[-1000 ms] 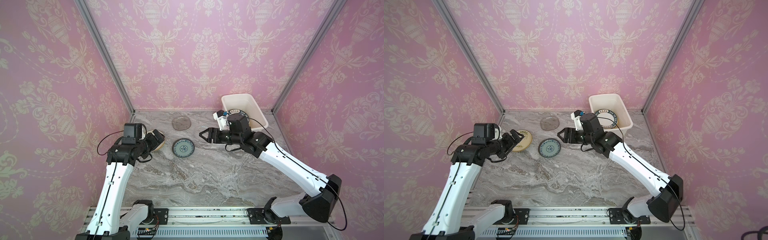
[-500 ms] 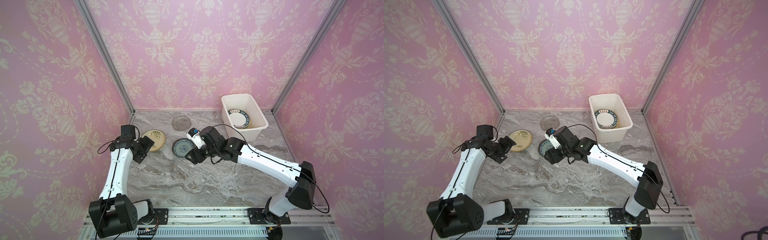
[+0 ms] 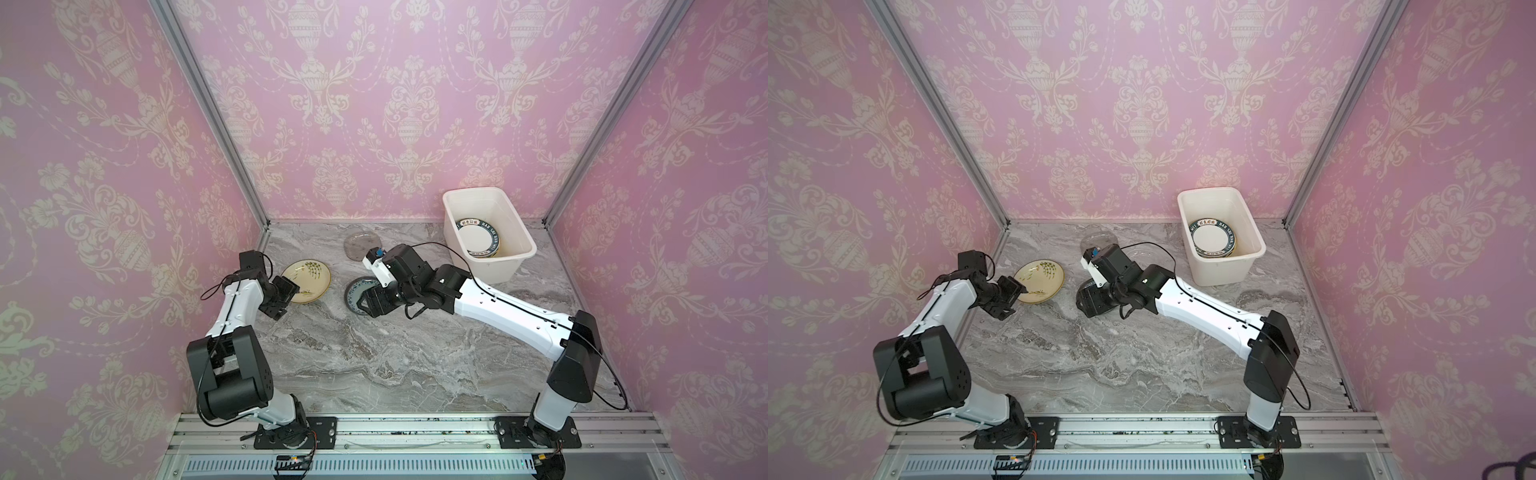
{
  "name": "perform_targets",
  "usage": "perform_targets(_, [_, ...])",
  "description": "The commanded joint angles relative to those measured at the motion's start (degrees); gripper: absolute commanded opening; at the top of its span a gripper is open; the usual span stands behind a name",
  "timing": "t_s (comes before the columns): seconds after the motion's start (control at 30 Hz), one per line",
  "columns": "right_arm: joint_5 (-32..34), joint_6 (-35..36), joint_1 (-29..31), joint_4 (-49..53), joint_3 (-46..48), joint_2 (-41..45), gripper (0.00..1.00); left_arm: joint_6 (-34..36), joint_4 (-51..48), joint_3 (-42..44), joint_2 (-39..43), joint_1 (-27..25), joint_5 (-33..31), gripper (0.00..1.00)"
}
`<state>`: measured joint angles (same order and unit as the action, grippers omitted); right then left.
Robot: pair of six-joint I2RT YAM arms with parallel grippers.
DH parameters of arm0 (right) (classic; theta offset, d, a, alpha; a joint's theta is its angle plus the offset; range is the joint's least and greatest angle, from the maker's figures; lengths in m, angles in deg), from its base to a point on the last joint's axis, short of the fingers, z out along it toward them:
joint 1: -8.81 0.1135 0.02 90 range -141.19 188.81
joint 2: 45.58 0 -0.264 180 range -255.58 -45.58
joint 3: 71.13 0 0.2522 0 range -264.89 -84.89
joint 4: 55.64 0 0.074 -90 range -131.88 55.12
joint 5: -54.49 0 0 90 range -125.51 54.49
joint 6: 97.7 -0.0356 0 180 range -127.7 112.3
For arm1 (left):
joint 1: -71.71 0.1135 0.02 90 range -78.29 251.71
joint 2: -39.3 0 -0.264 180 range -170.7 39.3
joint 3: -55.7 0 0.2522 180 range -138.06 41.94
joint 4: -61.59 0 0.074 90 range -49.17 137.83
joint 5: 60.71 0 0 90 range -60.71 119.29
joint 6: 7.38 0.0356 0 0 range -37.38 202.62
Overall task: Place the plates into the plastic bin on the countertop
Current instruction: 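Move the left gripper to the cream bird plate while the right reaches toward it, then grip the cream bird plate edge with the left gripper and tilt it up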
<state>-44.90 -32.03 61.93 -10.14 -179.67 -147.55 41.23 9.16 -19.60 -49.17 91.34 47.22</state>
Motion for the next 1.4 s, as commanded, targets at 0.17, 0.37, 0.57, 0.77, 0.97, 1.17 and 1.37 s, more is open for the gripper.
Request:
perform_targets(0.17, [-0.3, -5.7, -0.2, -0.8, -3.7, -3.8, 0.76, 0.2, 9.2, 1.4, -6.3, 1.4, 3.1, 0.55])
perform_targets(0.37, [-0.3, -6.4, -1.2, -0.6, -2.6, -3.8, 0.76, -1.6, 13.4, 1.8, -10.5, 1.5, 5.0, 0.5])
perform_targets(0.57, [0.7, -6.4, -2.3, 0.2, -1.8, -3.1, 0.76, -2.0, 15.6, 2.6, -13.0, 1.6, 5.2, 0.37])
perform_targets(0.77, [1.3, -6.2, -3.1, 1.4, -1.8, -2.7, 0.75, -3.6, 19.7, 5.3, -14.1, 1.7, 6.1, 0.25])
perform_targets(0.97, [1.9, -7.4, -3.9, 1.6, -1.4, -2.1, 0.75, -5.1, 22.8, 7.8, -13.9, 1.9, 6.7, 0.16])
perform_targets(1.17, [2.1, -9.5, -4.8, 0.9, -0.7, -1.2, 0.75, -5.5, 23.9, 9.7, -12.5, 2.1, 7.1, 0.08])
perform_targets(1.37, [2.5, -11.6, -5.4, -0.1, 0.3, 0.2, 0.75, -7.2, 25.6, 13.6, -7.8, 2.3, 7.3, 0.03])
